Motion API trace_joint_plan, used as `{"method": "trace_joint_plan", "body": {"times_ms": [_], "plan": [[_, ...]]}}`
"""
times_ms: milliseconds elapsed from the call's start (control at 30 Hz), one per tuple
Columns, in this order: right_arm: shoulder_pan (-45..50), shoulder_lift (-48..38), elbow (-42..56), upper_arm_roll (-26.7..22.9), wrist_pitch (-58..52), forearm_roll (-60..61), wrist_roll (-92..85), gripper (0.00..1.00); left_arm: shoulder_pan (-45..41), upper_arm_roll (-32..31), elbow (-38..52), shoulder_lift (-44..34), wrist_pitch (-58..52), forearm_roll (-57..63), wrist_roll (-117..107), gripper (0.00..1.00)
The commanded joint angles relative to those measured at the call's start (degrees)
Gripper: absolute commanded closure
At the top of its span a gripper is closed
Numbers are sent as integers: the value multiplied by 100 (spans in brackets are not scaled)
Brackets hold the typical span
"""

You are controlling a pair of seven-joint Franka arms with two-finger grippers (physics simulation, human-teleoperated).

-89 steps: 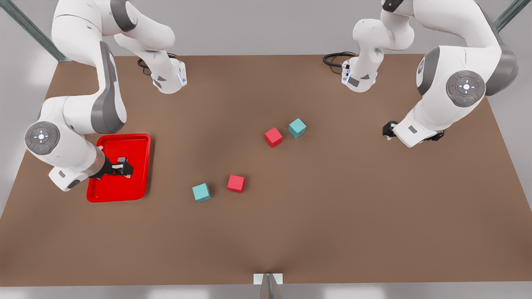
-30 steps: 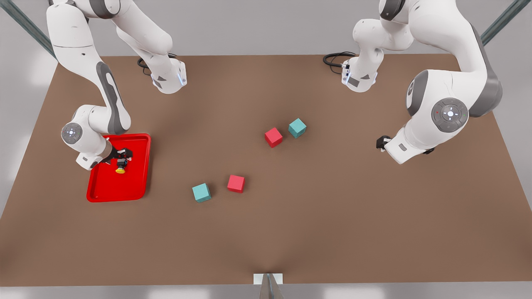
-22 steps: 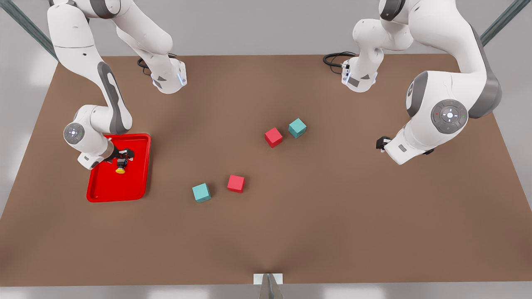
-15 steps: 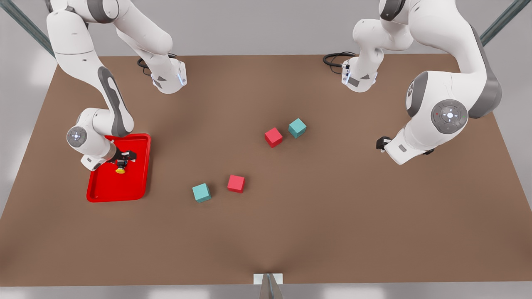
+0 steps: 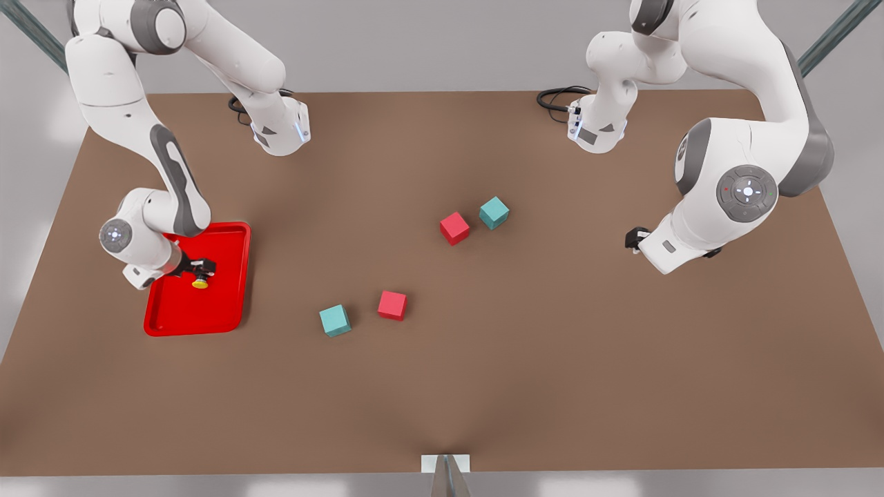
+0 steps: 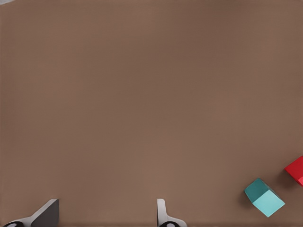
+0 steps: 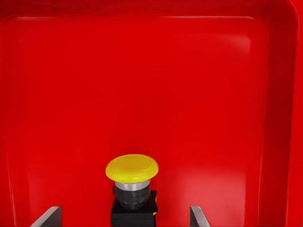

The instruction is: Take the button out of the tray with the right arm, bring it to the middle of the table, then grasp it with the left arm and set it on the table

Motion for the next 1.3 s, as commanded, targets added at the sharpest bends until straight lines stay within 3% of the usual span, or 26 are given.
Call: {"method": "trace_joint_plan", "body": {"times_ms": [0,167,200,233,267,333,567,667,833,1100,1267], "plan": [[-2,76,8,4,161,-51,-131,0,1,3,3,-7,2,3,12,0],[-11,243,8,4,328,-51,-131,0,1,3,3,-7,-6,3,4,0],[-11,270,8,4,346,-51,-139,5,1,-6,3,-7,-6,3,12,0],[-11,279,8,4,346,-51,-131,32,1,3,3,2,2,3,12,0],[-11,287,8,4,337,-51,-139,51,1,3,3,2,2,3,12,0],[-2,296,8,-4,346,-51,-236,59,1,3,3,2,2,3,12,0],[51,200,184,13,285,-16,-210,60,-8,3,3,11,-6,3,12,0],[112,182,641,268,-111,28,-60,60,-8,3,3,11,-6,3,12,0],[209,235,1880,1156,-1192,28,326,60,-8,3,3,11,-6,3,4,0],[2687,1113,3171,1138,-1904,467,3006,60,-8,3,3,11,-6,3,4,0],[3962,2247,5254,1077,-3161,775,4642,59,-8,3,3,46,-6,3,4,0]]}}
